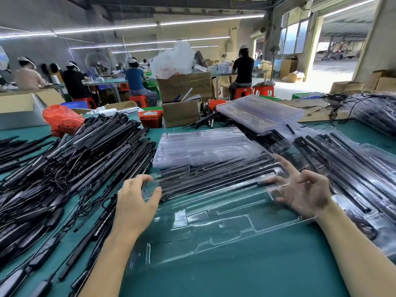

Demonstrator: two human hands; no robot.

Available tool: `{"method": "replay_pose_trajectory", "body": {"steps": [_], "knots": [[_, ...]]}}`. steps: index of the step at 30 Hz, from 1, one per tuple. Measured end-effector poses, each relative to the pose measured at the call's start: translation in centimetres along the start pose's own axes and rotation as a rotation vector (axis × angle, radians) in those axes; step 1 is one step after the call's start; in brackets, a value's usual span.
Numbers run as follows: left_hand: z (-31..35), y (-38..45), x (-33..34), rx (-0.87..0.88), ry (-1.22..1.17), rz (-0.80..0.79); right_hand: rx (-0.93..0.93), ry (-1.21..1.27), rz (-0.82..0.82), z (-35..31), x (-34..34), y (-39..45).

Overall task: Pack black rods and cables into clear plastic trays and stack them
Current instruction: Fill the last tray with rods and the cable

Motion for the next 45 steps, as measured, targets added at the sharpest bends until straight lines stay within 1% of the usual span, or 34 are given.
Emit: {"method": "replay_pose_trajectory", "body": {"steps": [2, 4, 6, 8, 9, 11, 13, 14, 17, 20, 22, 25, 26, 30, 33, 35, 36, 39, 42, 45], "knots": [[-0.4, 0.0, 0.3, -0.021, -0.083, -0.001, 0.012, -0.012, -0.024, -0.1, 0.2, -0.3], [-0.4, 0.1, 0.7, -0.034, -0.119, -0.032, 0.033, -0.069, 0.012, -0.3, 0.3, -0.5], [-0.4, 0.0, 1.2, -0.035, -0.114, -0.059, 0.038, -0.166, 0.126, -0.4, -0.3, -0.6], [-0.7, -0.1, 1.4, -0.042, -0.1, -0.083, -0.04, -0.296, 0.287, -0.9, -1.5, -0.7], [-0.8, -0.1, 1.5, -0.05, -0.106, -0.093, -0.065, -0.345, 0.321, -1.1, -1.7, -0.8], [-1.1, -0.1, 1.4, -0.061, -0.117, -0.099, -0.052, -0.332, 0.289, -1.2, -1.4, -0.8], [-1.4, 0.1, 1.3, -0.072, -0.13, -0.099, -0.032, -0.222, 0.264, -1.5, -1.4, -0.9], [-1.6, 0.1, 1.2, -0.082, -0.138, -0.104, -0.026, -0.207, 0.25, -1.6, -1.4, -1.0], [-2.1, 0.3, 1.3, -0.107, -0.122, -0.137, -0.028, -0.259, 0.203, -1.5, -1.4, -1.0], [-2.3, 0.2, 1.5, -0.14, -0.166, -0.155, 0.011, -0.326, 0.097, -1.2, -1.5, -0.9], [-2.4, 0.3, 1.4, -0.134, -0.188, -0.144, 0.029, -0.368, 0.133, -1.4, -1.8, -1.0], [-2.4, 0.7, 1.0, -0.124, -0.296, -0.119, 0.034, -0.452, 0.308, -2.1, -3.5, -1.3], [-2.2, 0.8, 1.0, -0.122, -0.328, -0.112, 0.058, -0.487, 0.302, -2.0, -3.8, -1.4], [-1.9, 0.6, 0.7, -0.139, -0.344, -0.038, 0.135, -0.441, 0.17, -1.1, -2.9, -1.6], [-2.3, 0.7, 0.3, -0.141, -0.256, -0.009, 0.111, -0.37, 0.11, -1.1, -2.1, -1.5], [-2.3, 0.6, 0.2, -0.111, -0.197, -0.025, 0.122, -0.437, 0.106, -0.9, -1.9, -1.3], [-2.3, 0.6, 0.3, -0.091, -0.181, -0.047, 0.13, -0.487, 0.129, -0.8, -1.9, -1.2], [-2.5, 0.6, 1.2, -0.068, -0.217, -0.171, 0.146, -0.611, 0.259, -0.8, -2.2, -1.1], [-2.7, 0.5, 2.0, -0.08, -0.285, -0.288, 0.122, -0.832, 0.34, -1.1, -2.3, -0.6], [-2.8, 0.5, 2.0, -0.068, -0.268, -0.298, 0.061, -1.08, 0.353, -1.6, -1.9, 0.0]]}}
Point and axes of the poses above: each hand's wrist, its own y-axis towards the middle knuckle, its own x-axis out of the palm, z = x × y, the point moved 7 cm from there along y, towards the middle knuckle, and after that the axes turned 3 degrees about x, right-handed, at the moved point
